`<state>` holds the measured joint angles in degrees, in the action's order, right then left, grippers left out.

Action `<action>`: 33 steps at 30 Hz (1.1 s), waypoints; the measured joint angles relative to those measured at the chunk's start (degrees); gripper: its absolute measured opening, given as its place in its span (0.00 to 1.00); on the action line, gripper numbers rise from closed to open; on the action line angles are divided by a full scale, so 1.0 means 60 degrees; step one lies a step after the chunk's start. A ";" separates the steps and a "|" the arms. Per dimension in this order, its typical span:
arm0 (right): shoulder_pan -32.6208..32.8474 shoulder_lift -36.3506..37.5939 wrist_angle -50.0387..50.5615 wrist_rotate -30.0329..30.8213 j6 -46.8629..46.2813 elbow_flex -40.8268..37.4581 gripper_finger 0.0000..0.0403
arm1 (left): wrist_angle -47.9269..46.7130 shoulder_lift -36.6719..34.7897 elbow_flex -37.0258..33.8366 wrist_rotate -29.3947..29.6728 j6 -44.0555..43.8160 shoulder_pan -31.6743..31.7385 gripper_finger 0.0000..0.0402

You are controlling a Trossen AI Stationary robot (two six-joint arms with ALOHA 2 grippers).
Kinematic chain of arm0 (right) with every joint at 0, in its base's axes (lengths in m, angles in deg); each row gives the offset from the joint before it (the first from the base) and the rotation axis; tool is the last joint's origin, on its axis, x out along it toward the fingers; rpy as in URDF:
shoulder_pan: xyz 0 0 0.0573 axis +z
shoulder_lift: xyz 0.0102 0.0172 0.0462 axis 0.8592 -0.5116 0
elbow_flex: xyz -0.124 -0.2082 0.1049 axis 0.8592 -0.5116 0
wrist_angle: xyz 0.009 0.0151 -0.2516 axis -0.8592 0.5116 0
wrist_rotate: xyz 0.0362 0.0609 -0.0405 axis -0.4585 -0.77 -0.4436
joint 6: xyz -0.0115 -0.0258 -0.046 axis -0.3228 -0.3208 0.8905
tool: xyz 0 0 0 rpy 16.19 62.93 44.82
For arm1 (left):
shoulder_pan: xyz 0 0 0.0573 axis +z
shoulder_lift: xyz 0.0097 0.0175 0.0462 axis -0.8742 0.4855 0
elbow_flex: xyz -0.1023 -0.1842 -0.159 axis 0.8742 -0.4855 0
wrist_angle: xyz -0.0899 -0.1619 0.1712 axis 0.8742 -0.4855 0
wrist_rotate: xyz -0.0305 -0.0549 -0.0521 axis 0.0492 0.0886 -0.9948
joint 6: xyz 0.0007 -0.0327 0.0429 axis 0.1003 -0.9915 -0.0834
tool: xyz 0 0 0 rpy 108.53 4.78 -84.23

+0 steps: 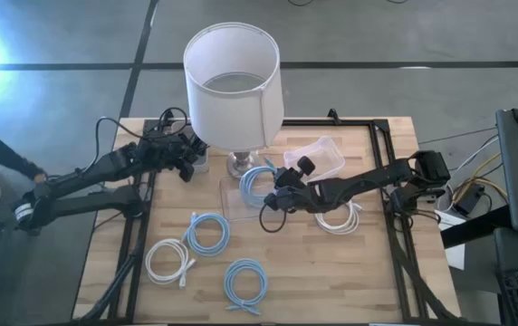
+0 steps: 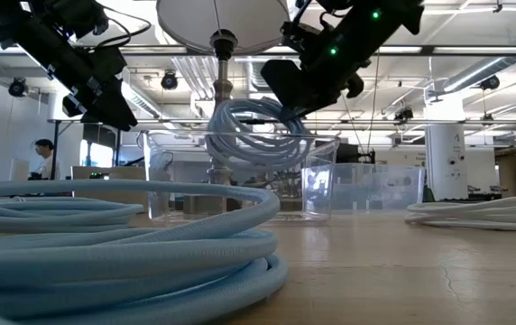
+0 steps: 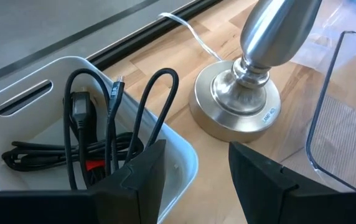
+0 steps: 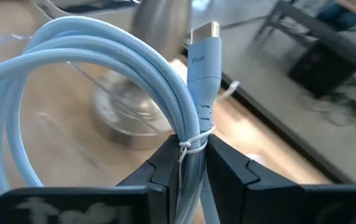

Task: Pick & Place USB Port
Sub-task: Put the bottom right blue hdmi cable into the left transparent bin, then put the top blue hdmi cable into the left transparent bin

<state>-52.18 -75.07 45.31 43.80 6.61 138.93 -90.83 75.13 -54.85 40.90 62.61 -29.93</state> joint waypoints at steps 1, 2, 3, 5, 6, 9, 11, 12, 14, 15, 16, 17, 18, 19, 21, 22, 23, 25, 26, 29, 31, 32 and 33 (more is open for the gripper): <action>-0.0006 0.0000 -0.0320 -0.0169 0.0003 -0.0150 0.18 | 0.0001 0.0000 0.0000 0.0000 0.0000 0.0000 0.44; -0.0011 0.0000 -0.0540 -0.0263 0.0019 -0.0281 0.18 | 0.0001 0.0000 0.0000 0.0000 0.0000 -0.0002 0.44; -0.0011 0.0000 -0.0685 -0.0329 0.0039 -0.0389 0.19 | 0.0001 0.0000 0.0000 0.0000 0.0000 0.0000 0.44; -0.0024 0.0000 -0.0883 -0.0407 0.0065 -0.0522 0.20 | 0.0001 0.0000 0.0000 0.0000 0.0000 0.0000 0.44; -0.0033 0.0000 -0.0926 -0.0407 0.0056 -0.0567 0.20 | 0.0001 0.0000 0.0000 0.0000 0.0000 0.0000 0.44; -0.0073 0.0000 -0.0868 -0.0472 0.0002 -0.0695 0.22 | 0.0001 0.0000 0.0000 0.0000 0.0000 0.0000 0.44; -0.0099 0.0000 -0.0857 -0.0637 -0.0012 -0.0748 0.24 | 0.0001 0.0000 0.0000 0.0000 0.0000 -0.0002 0.44; -0.0119 0.0000 -0.0862 -0.0735 -0.0013 -0.0756 0.25 | 0.0001 0.0000 0.0000 0.0000 0.0000 0.0000 0.44; -0.0149 0.0000 -0.0887 -0.0948 -0.0013 -0.0752 0.26 | 0.0001 0.0000 0.0000 0.0000 -0.0003 0.0000 0.44; -0.0161 0.0000 -0.0882 -0.1029 -0.0013 -0.0736 0.27 | 0.0001 0.0000 0.0000 0.0000 -0.0004 0.0000 0.44; -0.0167 0.0000 -0.0889 -0.1128 -0.0013 -0.0703 0.28 | 0.0001 0.0000 0.0000 0.0000 -0.0004 0.0000 0.44; -0.0185 0.0000 -0.0893 -0.1176 -0.0010 -0.0672 0.29 | 0.0001 0.0000 0.0000 0.0000 -0.0004 -0.0003 0.44; -0.0186 0.0000 -0.0889 -0.1191 -0.0010 -0.0653 0.30 | 0.0001 0.0000 0.0000 0.0000 -0.0004 0.0000 0.44; -0.0188 0.0000 -0.0887 -0.1191 -0.0006 -0.0627 0.32 | 0.0001 0.0000 0.0000 -0.0001 -0.0004 0.0000 0.44; -0.0189 0.0000 -0.0881 -0.1206 0.0016 -0.0554 0.34 | 0.0001 0.0000 0.0000 0.0000 -0.0004 -0.0002 0.44; -0.0189 0.0000 -0.0858 -0.1216 0.0020 -0.0501 0.35 | 0.0001 0.0000 0.0000 0.0000 -0.0004 0.0000 0.44; -0.0187 0.0000 -0.0864 -0.1216 0.0021 -0.0438 0.35 | 0.0001 0.0000 0.0000 -0.0001 -0.0004 0.0000 0.44; -0.0172 0.0000 -0.0862 -0.1222 0.0075 -0.0284 0.37 | 0.0001 0.0000 0.0000 -0.0027 -0.0004 0.0000 0.44; -0.0144 0.0000 -0.0862 -0.1240 0.0178 -0.0183 0.38 | 0.0001 0.0000 0.0000 -0.0090 -0.0003 0.0000 0.44; -0.0057 0.0004 -0.0864 -0.1659 0.0624 0.0183 0.39 | 0.0019 0.0000 0.0000 -0.0562 0.0020 -0.0025 0.44; -0.0004 0.0004 -0.0872 -0.2080 0.0751 0.0434 0.39 | 0.0019 0.0000 0.0000 -0.1037 0.0164 -0.0092 0.44; 0.0027 0.0007 -0.0871 -0.2265 0.0775 0.0545 0.40 | 0.0019 0.0000 0.0000 -0.1265 0.0203 -0.0150 0.44; 0.0038 0.0007 -0.0876 -0.2410 0.0780 0.0640 0.40 | 0.0004 0.0000 0.0000 -0.1459 0.0214 -0.0222 0.44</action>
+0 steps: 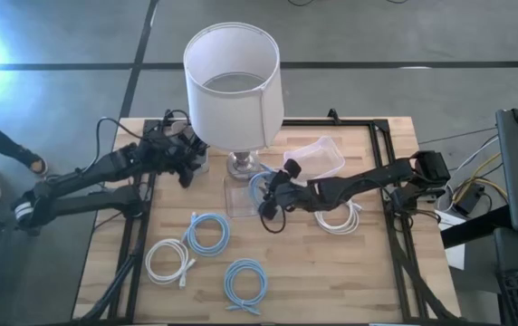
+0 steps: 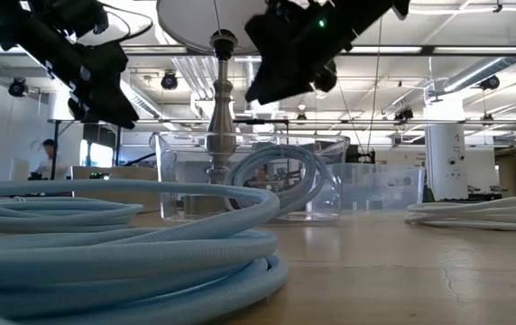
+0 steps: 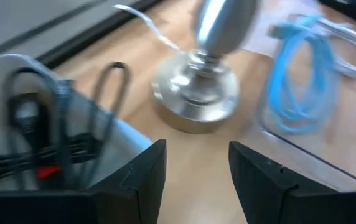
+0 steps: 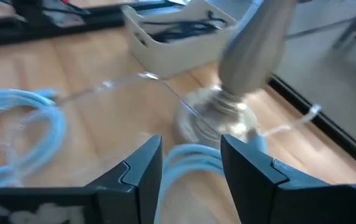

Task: Pick & Place USB Port
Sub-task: Put the top blue hdmi cable into the left transparent bin

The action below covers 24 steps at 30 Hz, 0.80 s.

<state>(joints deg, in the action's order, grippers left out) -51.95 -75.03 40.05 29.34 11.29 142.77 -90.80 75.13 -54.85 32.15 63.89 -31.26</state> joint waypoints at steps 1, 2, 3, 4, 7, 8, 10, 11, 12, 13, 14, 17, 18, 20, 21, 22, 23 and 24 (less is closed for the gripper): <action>0.0021 0.0000 0.0006 -0.0075 0.0002 0.0076 0.40 | -0.0043 0.0000 0.0000 -0.0178 0.0012 -0.0085 0.44; 0.0052 0.0004 0.0016 -0.0097 0.0000 0.0132 0.40 | -0.0142 -0.0002 0.0000 -0.0313 0.0021 -0.0181 0.44; 0.0060 0.0004 0.0020 -0.0104 0.0002 0.0171 0.39 | -0.0299 -0.0004 0.0000 -0.0412 0.0036 -0.0294 0.44; 0.0061 0.0004 0.0021 -0.0132 -0.0002 0.0195 0.39 | -0.0454 -0.0004 -0.0002 -0.0493 0.0037 -0.0420 0.44; 0.0060 0.0004 0.0020 -0.0219 0.0001 0.0185 0.38 | -0.1008 -0.0004 -0.0004 -0.0500 0.0035 -0.0928 0.44; 0.0058 0.0004 0.0030 -0.0226 -0.0004 0.0150 0.38 | -0.1185 -0.0004 -0.0004 -0.0498 0.0000 -0.1131 0.44; 0.0056 0.0004 0.0068 -0.0228 -0.0026 0.0084 0.37 | -0.1451 -0.0004 -0.0004 -0.0501 -0.0165 -0.1601 0.44; 0.0056 0.0004 0.0071 -0.0231 -0.0028 0.0045 0.37 | -0.1537 -0.0004 -0.0004 -0.0501 -0.0282 -0.1863 0.44; 0.0056 0.0004 0.0081 -0.0231 -0.0031 0.0009 0.37 | -0.1543 -0.0004 -0.0008 -0.0497 -0.0396 -0.2136 0.44; 0.0056 0.0004 0.0085 -0.0231 -0.0034 -0.0021 0.37 | -0.1515 -0.0004 -0.0022 -0.0497 -0.0487 -0.2430 0.44; 0.0056 0.0004 0.0085 -0.0231 -0.0033 -0.0045 0.37 | -0.1515 -0.0004 -0.0038 -0.0501 -0.0577 -0.2738 0.44; 0.0056 0.0004 0.0091 -0.0231 -0.0032 -0.0074 0.38 | -0.1204 0.0037 -0.0211 -0.0476 -0.0833 -0.3614 0.44; 0.0056 0.0004 0.0088 -0.0231 -0.0032 -0.0074 0.38 | -0.0996 0.0075 -0.0318 -0.0443 -0.0941 -0.3905 0.44; 0.0056 0.0004 0.0085 -0.0231 -0.0035 -0.0074 0.38 | -0.0467 0.0155 -0.0590 -0.0400 -0.1181 -0.4397 0.44; 0.0056 0.0004 0.0085 -0.0231 -0.0035 -0.0074 0.38 | -0.0150 0.0221 -0.0765 -0.0354 -0.1308 -0.4620 0.44; 0.0056 0.0004 0.0085 -0.0231 -0.0035 -0.0074 0.38 | 0.0146 0.0295 -0.0935 -0.0249 -0.1471 -0.4816 0.44; 0.0056 0.0004 0.0085 -0.0231 -0.0035 -0.0078 0.38 | 0.0430 0.0382 -0.1105 -0.0169 -0.1641 -0.5003 0.44; 0.0056 0.0004 0.0085 -0.0231 -0.0035 -0.0078 0.38 | 0.0678 0.0491 -0.1268 -0.0030 -0.1707 -0.5159 0.44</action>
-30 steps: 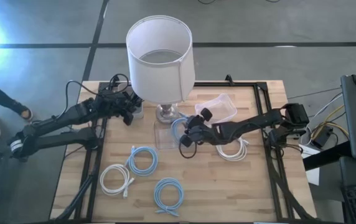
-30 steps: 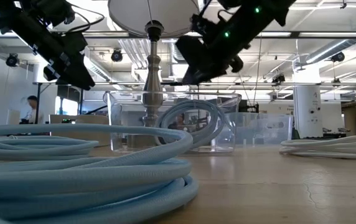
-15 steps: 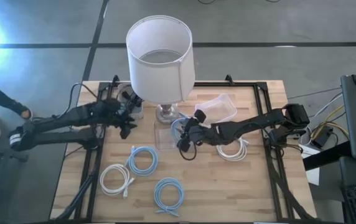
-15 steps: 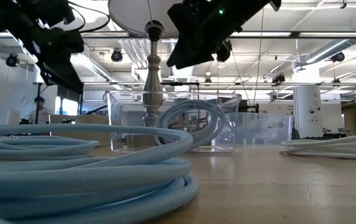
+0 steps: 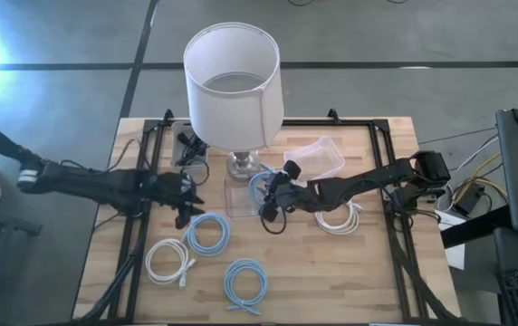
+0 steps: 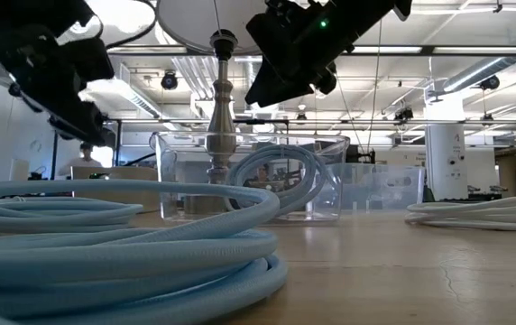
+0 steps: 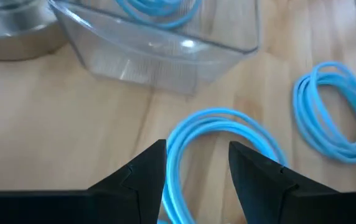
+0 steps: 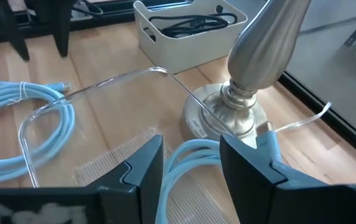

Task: Pick & Place USB Port
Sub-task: Put the top blue hdmi cable into the left transparent bin

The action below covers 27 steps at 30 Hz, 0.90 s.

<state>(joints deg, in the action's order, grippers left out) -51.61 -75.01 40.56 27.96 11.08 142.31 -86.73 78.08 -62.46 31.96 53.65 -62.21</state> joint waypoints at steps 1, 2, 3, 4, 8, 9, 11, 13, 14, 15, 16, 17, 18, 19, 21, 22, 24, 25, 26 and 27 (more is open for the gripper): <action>0.0000 0.0000 0.0000 0.0000 0.0000 0.0000 0.38 | 0.0166 0.0108 -0.0135 0.0063 -0.0023 -0.0137 0.44; 0.0000 0.0000 0.0000 0.0000 0.0000 0.0000 0.38 | 0.0272 0.0249 -0.0257 0.0103 -0.0038 -0.0279 0.44; 0.0000 0.0000 0.0000 0.0000 0.0004 0.0000 0.37 | 0.0352 0.0379 -0.0369 0.0142 -0.0043 -0.0384 0.44; 0.0000 0.0000 0.0000 0.0000 0.0000 -0.0003 0.37 | 0.0470 0.0509 -0.0477 0.0159 -0.0048 -0.0477 0.44; 0.0000 0.0000 0.0000 0.0000 0.0000 -0.0009 0.36 | 0.1027 0.1032 -0.0765 0.0238 -0.0052 -0.0641 0.44; 0.0000 0.0000 0.0000 0.0000 0.0000 -0.0011 0.36 | 0.1019 0.1177 -0.0783 0.0293 -0.0026 -0.0648 0.44; 0.0000 0.0000 0.0000 0.0000 0.0003 -0.0011 0.36 | 0.1038 0.1448 -0.0783 0.0513 0.0010 -0.0648 0.44; 0.0000 0.0000 0.0000 0.0000 0.0000 -0.0011 0.36 | 0.1066 0.1737 -0.0783 0.0713 0.0092 -0.0648 0.44; 0.0000 0.0000 0.0000 0.0000 0.0001 -0.0011 0.36 | 0.1098 0.1885 -0.0783 0.0736 0.0112 -0.0648 0.44; 0.0000 0.0000 0.0000 0.0000 0.0001 -0.0011 0.36 | 0.1167 0.2034 -0.0783 0.0734 0.0105 -0.0648 0.44; 0.0000 0.0000 0.0000 0.0000 0.0003 -0.0011 0.36 | 0.1260 0.2181 -0.0783 0.0725 0.0075 -0.0648 0.44; 0.0000 0.0000 0.0000 0.0000 0.0004 -0.0011 0.35 | 0.1337 0.2340 -0.0778 0.0725 0.0049 -0.0648 0.44; 0.0000 0.0000 0.0000 0.0000 0.0000 -0.0011 0.35 | 0.1382 0.2497 -0.0776 0.0704 0.0037 -0.0648 0.44; 0.0000 0.0000 0.0000 0.0000 0.0004 -0.0011 0.35 | 0.1395 0.2668 -0.0776 0.0677 0.0035 -0.0648 0.44; 0.0000 0.0000 0.0000 0.0000 0.0003 -0.0011 0.34 | 0.1401 0.3027 -0.0776 0.0646 0.0025 -0.0648 0.44; 0.0000 0.0000 0.0000 0.0000 0.0000 -0.0011 0.34 | 0.1422 0.3223 -0.0772 0.0629 0.0004 -0.0648 0.44; 0.0000 0.0000 0.0000 0.0000 0.0003 -0.0011 0.34 | 0.1505 0.3627 -0.0760 0.0663 -0.0124 -0.0655 0.44; 0.0000 0.0000 0.0000 0.0000 0.0000 -0.0011 0.35 | 0.1563 0.3805 -0.0743 0.0677 -0.0232 -0.0655 0.44; 0.0000 0.0000 0.0000 0.0000 0.0004 -0.0011 0.35 | 0.1626 0.3957 -0.0748 0.0677 -0.0344 -0.0655 0.44; 0.0000 0.0000 0.0000 0.0000 0.0003 -0.0011 0.35 | 0.1737 0.4111 -0.0754 0.0687 -0.0472 -0.0655 0.44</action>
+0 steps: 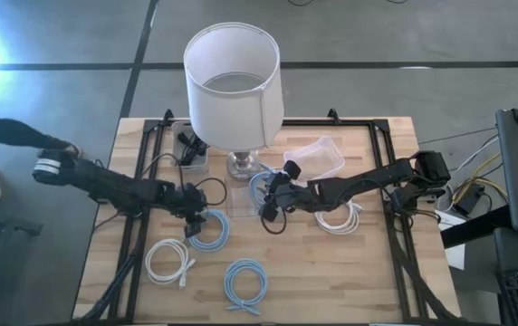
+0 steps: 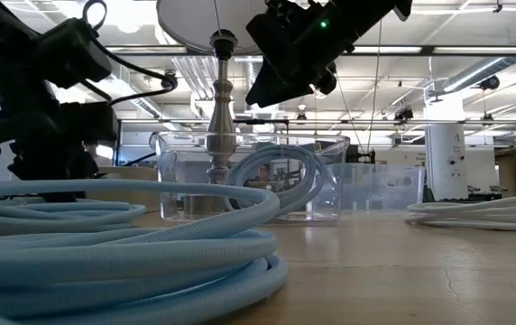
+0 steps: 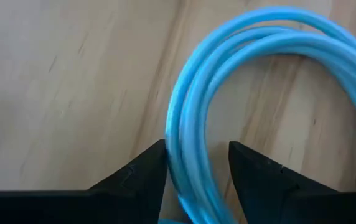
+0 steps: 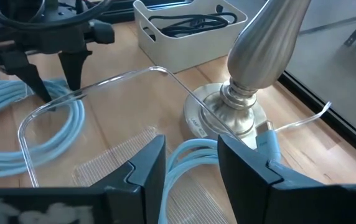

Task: Pick & Place USB Port
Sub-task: Put the top blue hdmi cable into the left transparent bin

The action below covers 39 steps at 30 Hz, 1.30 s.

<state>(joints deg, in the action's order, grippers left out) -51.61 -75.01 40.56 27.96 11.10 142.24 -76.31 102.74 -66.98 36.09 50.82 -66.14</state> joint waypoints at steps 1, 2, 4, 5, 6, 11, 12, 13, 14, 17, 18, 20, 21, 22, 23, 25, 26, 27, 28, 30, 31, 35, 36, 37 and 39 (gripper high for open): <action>0.0000 0.0000 0.0000 0.0000 -0.0003 0.0000 0.35 | 0.0142 0.0118 0.0000 0.0024 -0.0177 0.0000 0.44; 0.0000 0.0000 0.0000 0.0000 -0.0002 0.0000 0.36 | 0.0252 0.0210 0.0000 0.0044 -0.0352 0.0000 0.44; 0.0000 0.0000 0.0004 0.0000 -0.0003 -0.0002 0.36 | 0.0394 0.0366 0.0000 0.0065 -0.0609 0.0002 0.44; 0.0000 0.0000 0.0002 0.0000 -0.0001 -0.0004 0.36 | 0.0423 0.0421 0.0000 0.0070 -0.0725 0.0004 0.44; 0.0000 0.0000 0.0001 0.0000 0.0000 -0.0004 0.35 | 0.0437 0.0461 0.0000 0.0070 -0.0802 0.0004 0.44; 0.0000 0.0000 0.0004 0.0000 0.0000 -0.0004 0.33 | 0.0380 0.0476 0.0000 0.0082 -0.0859 0.0004 0.38; 0.0000 0.0000 0.0004 0.0000 0.0000 -0.0004 0.33 | 0.0359 0.0445 0.0000 0.0101 -0.0863 0.0007 0.35; 0.0000 0.0000 0.0004 0.0000 0.0001 -0.0004 0.33 | 0.0340 0.0416 0.0000 0.0125 -0.0863 0.0007 0.32; 0.0000 0.0000 0.0004 0.0000 0.0010 -0.0004 0.33 | 0.0323 0.0378 -0.0003 0.0153 -0.0866 0.0007 0.28; 0.0000 0.0000 0.0007 0.0000 0.0033 -0.0004 0.33 | 0.0223 0.0239 0.0057 0.0200 -0.0868 0.0015 0.14; 0.0000 0.0000 0.0007 0.0000 0.0033 -0.0004 0.34 | 0.0231 0.0157 0.0105 0.0174 -0.0835 0.0013 0.10; 0.0000 0.0000 0.0010 0.0000 0.0032 -0.0004 0.34 | 0.0248 0.0013 0.0208 -0.0010 -0.0684 -0.0004 0.05; 0.0000 0.0000 0.0010 0.0000 0.0033 -0.0004 0.34 | 0.0131 -0.0075 0.0249 -0.0117 -0.0637 -0.0010 0.05; 0.0000 0.0000 0.0013 0.0000 0.0033 -0.0004 0.35 | -0.0044 -0.0173 0.0327 -0.0134 -0.0564 -0.0028 0.05; 0.0000 0.0000 0.0015 0.0000 0.0033 -0.0004 0.35 | -0.0111 -0.0276 0.0453 -0.0126 -0.0523 -0.0047 0.06; 0.0000 0.0000 0.0036 0.0000 0.0033 -0.0004 0.35 | -0.0361 -0.0470 0.0779 0.0005 -0.0523 -0.0073 0.08; 0.0000 0.0000 0.0059 0.0000 0.0033 -0.0004 0.35 | -0.0689 -0.0561 0.0916 0.0132 -0.0535 -0.0102 0.09; 0.0000 0.0000 0.0103 0.0000 0.0030 -0.0004 0.35 | -0.1034 -0.0620 0.1044 0.0228 -0.0560 -0.0133 0.09; 0.0000 0.0000 0.0159 0.0000 0.0033 -0.0007 0.35 | -0.1379 -0.0664 0.1205 0.0372 -0.0549 -0.0178 0.08; -0.0004 0.0000 0.0222 0.0000 0.0033 -0.0009 0.34 | -0.1953 -0.0763 0.1615 0.0654 -0.0450 -0.0282 0.07; -0.0004 0.0000 0.0222 0.0000 0.0033 -0.0011 0.34 | -0.2260 -0.0804 0.1853 0.0821 -0.0444 -0.0333 0.06; -0.0004 0.0000 0.0219 0.0000 0.0033 -0.0022 0.32 | -0.3492 -0.0814 0.2733 0.1185 -0.0337 -0.0616 0.05; -0.0004 0.0000 0.0219 0.0000 0.0033 -0.0022 0.32 | -0.3709 -0.0814 0.3031 0.1185 -0.0237 -0.0717 0.06; -0.0004 0.0000 0.0219 0.0000 0.0033 -0.0022 0.32 | -0.3940 -0.0817 0.3327 0.1184 -0.0188 -0.0805 0.07; -0.0004 0.0004 0.0211 0.0001 0.0033 -0.0035 0.32 | -0.4614 -0.0815 0.3887 0.1188 -0.0185 -0.0996 0.08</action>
<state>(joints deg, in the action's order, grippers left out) -51.63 -74.98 41.83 27.96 11.30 142.03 -103.99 97.85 -43.66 43.22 49.71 -72.12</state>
